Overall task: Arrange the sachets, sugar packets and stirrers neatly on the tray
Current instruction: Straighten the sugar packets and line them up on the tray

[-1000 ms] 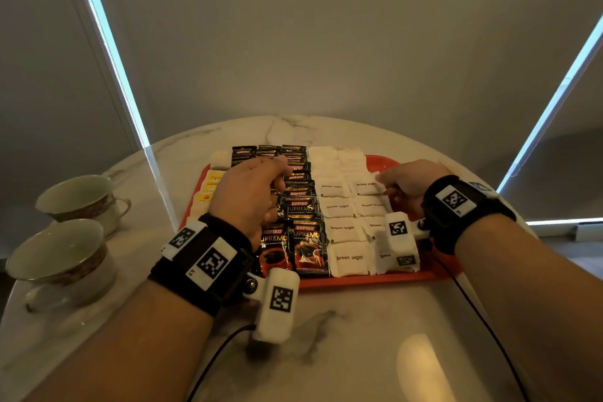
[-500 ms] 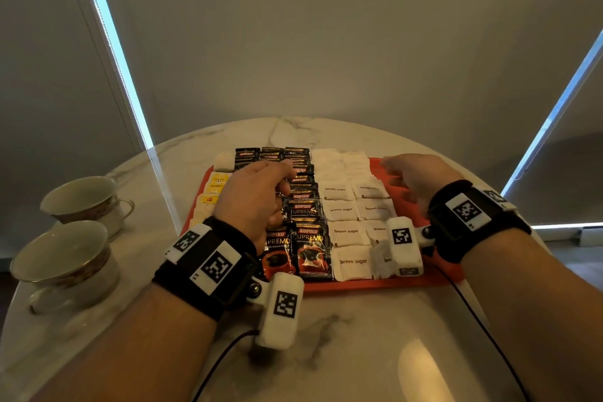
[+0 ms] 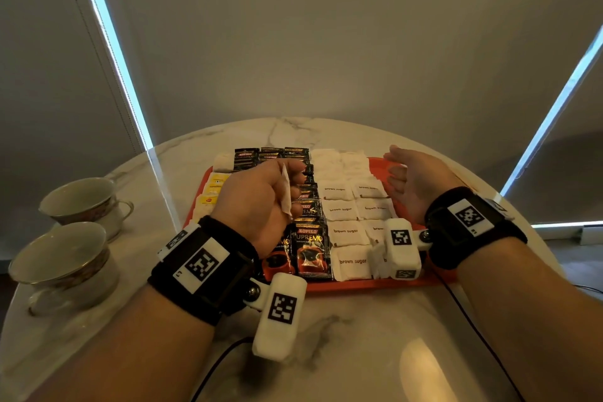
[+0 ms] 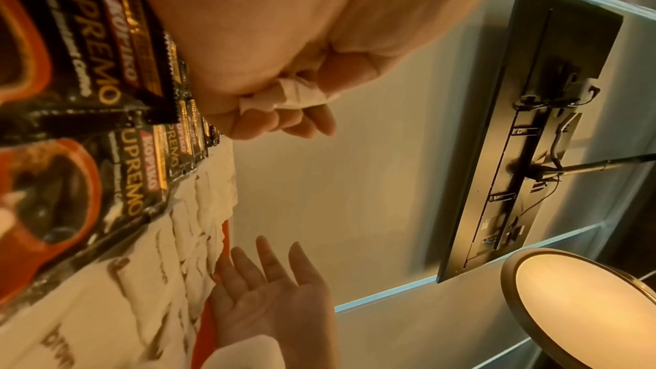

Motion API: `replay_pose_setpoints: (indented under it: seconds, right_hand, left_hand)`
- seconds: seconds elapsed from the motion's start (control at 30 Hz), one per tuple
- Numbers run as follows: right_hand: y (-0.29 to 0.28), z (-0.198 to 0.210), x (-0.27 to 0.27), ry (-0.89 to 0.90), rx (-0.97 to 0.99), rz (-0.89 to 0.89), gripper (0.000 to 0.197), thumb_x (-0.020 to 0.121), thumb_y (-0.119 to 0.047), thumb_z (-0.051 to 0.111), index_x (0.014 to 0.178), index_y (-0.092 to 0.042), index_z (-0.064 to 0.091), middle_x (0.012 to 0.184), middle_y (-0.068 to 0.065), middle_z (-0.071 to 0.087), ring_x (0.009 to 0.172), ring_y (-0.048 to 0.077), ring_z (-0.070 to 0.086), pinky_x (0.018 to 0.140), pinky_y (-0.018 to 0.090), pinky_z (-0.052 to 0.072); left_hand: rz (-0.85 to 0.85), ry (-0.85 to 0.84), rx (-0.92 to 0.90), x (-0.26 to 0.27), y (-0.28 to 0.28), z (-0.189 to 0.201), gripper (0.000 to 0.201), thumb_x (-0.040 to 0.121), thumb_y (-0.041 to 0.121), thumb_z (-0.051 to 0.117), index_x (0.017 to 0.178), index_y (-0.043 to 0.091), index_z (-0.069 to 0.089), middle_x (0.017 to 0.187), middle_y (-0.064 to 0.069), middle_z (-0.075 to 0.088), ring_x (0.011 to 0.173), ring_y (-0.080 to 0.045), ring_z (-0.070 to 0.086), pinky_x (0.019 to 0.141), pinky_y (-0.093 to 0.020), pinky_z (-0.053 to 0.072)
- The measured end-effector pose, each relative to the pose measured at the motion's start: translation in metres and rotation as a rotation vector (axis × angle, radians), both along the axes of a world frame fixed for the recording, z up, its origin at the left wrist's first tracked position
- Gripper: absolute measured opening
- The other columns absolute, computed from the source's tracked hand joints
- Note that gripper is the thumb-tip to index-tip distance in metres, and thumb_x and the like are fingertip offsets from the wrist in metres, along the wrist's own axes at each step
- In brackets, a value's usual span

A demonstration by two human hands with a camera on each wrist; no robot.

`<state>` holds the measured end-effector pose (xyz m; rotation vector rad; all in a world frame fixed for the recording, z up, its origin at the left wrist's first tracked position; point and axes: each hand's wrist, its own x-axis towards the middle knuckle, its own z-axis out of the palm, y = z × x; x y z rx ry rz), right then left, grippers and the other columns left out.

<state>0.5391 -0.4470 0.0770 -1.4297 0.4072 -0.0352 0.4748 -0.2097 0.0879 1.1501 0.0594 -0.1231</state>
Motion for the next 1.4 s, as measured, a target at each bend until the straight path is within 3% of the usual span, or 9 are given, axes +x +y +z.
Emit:
replay_pose_setpoints:
  seconds: [0.17,0.37,0.6,0.77,0.87,0.97,1.1,1.27,1.4]
  right_hand:
    - [0.024,0.015,-0.024,-0.237,-0.007,0.149,0.024,0.094,-0.024,0.069,0.114,-0.012,0.069,0.119,0.004,0.073,0.112,0.020,0.068,0.103,0.039,0.050]
    - [0.061,0.024,-0.059,-0.261,-0.311,0.583,0.049,0.064,-0.038,0.083,0.101,-0.008,0.073,0.089,0.003,0.073,0.083,0.019,0.067,0.078,0.034,0.055]
    - [0.066,0.016,-0.060,-0.280,0.013,0.504,0.015,0.090,-0.008,0.069,0.105,-0.005,0.065,0.087,0.017,0.072,0.074,0.025,0.068,0.067,0.032,0.058]
    - [0.066,0.014,-0.062,-0.363,0.033,0.421,0.027,0.107,-0.011,0.043,0.120,-0.013,0.067,0.085,0.018,0.071,0.069,0.026,0.067,0.065,0.036,0.058]
    - [0.066,0.015,-0.066,-0.389,-0.064,0.448,0.020,0.102,-0.020,0.057,0.115,-0.014,0.072,0.092,0.012,0.074,0.076,0.025,0.066,0.068,0.036,0.060]
    - [0.064,0.012,-0.067,-0.424,-0.250,0.483,0.026,0.088,-0.018,0.076,0.114,-0.017,0.071,0.094,0.010,0.076,0.076,0.018,0.069,0.070,0.032,0.061]
    - [0.061,0.009,-0.062,-0.373,-0.227,0.361,0.013,0.094,-0.018,0.069,0.098,-0.007,0.075,0.081,0.010,0.075,0.067,0.020,0.068,0.064,0.033,0.058]
    - [0.050,0.018,-0.061,-0.311,-0.270,0.344,0.012,0.093,-0.019,0.070,0.095,-0.010,0.077,0.085,0.012,0.076,0.068,0.016,0.065,0.064,0.030,0.057]
    - [0.032,0.024,-0.068,-0.261,-0.475,0.392,0.008,0.091,-0.013,0.073,0.094,-0.016,0.079,0.087,0.012,0.075,0.066,0.012,0.062,0.064,0.028,0.056]
  left_hand:
    - [0.029,-0.119,0.057,0.001,-0.003,-0.002,0.041,0.094,-0.019,0.044,0.111,0.011,0.067,0.111,-0.014,0.065,0.095,-0.026,0.065,0.069,-0.032,0.056]
    - [0.147,-0.241,-0.014,0.000,-0.002,-0.004,0.030,0.085,-0.004,0.074,0.107,0.010,0.059,0.086,-0.007,0.077,0.082,-0.023,0.076,0.066,-0.031,0.061]
    - [0.118,-0.250,0.010,0.001,0.001,-0.004,0.022,0.093,-0.003,0.068,0.082,0.010,0.054,0.079,-0.011,0.076,0.067,-0.022,0.074,0.056,-0.024,0.059]
    - [0.154,-0.326,0.146,0.003,0.000,-0.008,0.025,0.089,-0.013,0.068,0.076,0.010,0.067,0.079,-0.003,0.076,0.075,-0.018,0.075,0.066,-0.028,0.062]
    - [0.185,-0.391,0.350,0.002,0.001,-0.009,0.033,0.088,-0.007,0.071,0.076,0.023,0.079,0.088,0.000,0.079,0.085,-0.019,0.077,0.075,-0.036,0.062]
    - [0.189,-0.426,0.532,-0.004,0.002,-0.007,0.026,0.089,0.004,0.072,0.092,0.028,0.083,0.092,0.006,0.080,0.088,-0.014,0.076,0.084,-0.041,0.064]
    - [0.197,-0.417,0.666,-0.011,-0.002,-0.003,0.030,0.088,0.009,0.071,0.098,0.035,0.083,0.085,0.010,0.079,0.082,-0.028,0.074,0.078,-0.051,0.062]
    - [0.177,-0.403,0.705,-0.011,-0.003,-0.001,0.034,0.086,0.008,0.071,0.106,0.033,0.082,0.094,0.013,0.079,0.080,-0.022,0.074,0.075,-0.044,0.064]
    - [0.084,-0.382,0.678,-0.010,-0.003,-0.003,0.040,0.083,-0.001,0.071,0.108,0.030,0.078,0.094,0.009,0.077,0.069,-0.011,0.071,0.062,-0.032,0.059]
